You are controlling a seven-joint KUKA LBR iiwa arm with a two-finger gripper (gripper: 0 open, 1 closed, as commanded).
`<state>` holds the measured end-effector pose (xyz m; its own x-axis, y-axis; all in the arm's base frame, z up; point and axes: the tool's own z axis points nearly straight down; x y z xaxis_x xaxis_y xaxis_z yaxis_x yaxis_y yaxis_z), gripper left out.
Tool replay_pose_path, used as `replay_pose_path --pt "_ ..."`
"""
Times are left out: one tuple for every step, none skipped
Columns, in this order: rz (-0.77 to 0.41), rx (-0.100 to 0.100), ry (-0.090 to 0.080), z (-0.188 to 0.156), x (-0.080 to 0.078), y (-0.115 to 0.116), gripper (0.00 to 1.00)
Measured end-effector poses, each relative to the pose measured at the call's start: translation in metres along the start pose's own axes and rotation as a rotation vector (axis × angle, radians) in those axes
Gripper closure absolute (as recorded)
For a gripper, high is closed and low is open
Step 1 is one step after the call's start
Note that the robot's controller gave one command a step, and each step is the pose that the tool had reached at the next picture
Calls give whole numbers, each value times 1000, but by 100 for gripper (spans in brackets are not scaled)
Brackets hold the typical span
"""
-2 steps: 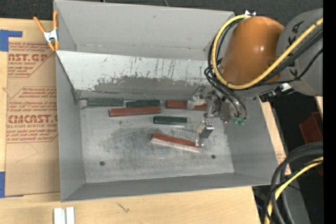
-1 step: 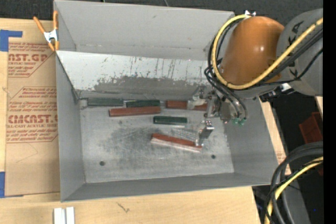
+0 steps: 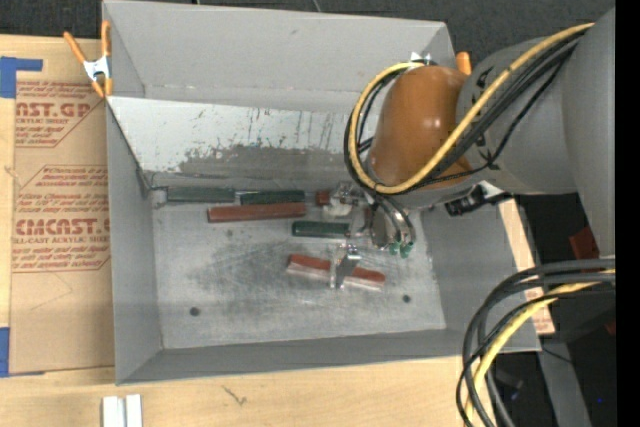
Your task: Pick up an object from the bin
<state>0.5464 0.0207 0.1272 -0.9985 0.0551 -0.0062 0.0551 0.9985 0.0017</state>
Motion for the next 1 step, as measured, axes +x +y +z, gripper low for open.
replay_pose_path --pt "139 2 9 5 3 24 0"
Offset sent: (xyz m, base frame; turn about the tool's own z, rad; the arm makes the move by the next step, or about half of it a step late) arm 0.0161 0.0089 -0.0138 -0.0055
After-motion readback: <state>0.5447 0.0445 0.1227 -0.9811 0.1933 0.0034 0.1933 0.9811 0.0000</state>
